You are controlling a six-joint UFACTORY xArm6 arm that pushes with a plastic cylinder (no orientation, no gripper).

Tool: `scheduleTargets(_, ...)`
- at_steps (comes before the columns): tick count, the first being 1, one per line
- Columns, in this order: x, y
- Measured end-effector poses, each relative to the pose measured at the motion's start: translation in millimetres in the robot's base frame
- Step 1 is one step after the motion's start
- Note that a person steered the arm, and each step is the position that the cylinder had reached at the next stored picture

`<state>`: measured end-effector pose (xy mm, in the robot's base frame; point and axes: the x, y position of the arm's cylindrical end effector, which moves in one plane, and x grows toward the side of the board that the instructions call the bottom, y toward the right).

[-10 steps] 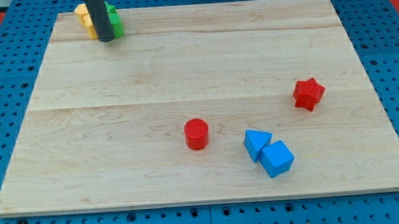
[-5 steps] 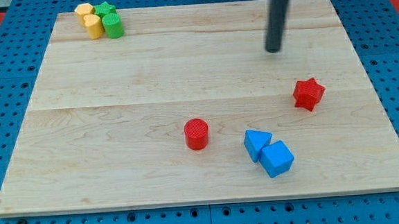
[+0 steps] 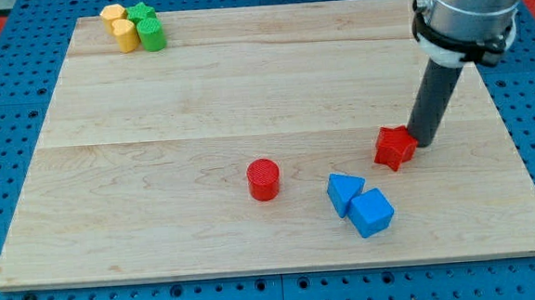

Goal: Move red star towards the center left

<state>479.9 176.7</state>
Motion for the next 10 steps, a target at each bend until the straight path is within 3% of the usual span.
scheduleTargets(2,23.3,-45.9)
scheduleTargets(4,-33.6,-133.1)
scheduleTargets(6,-31.1,-234.2)
scheduleTargets(7,-60.6,-276.5)
scheduleTargets(8,-81.9,-304.2)
scheduleTargets(10,-84.2,-364.1)
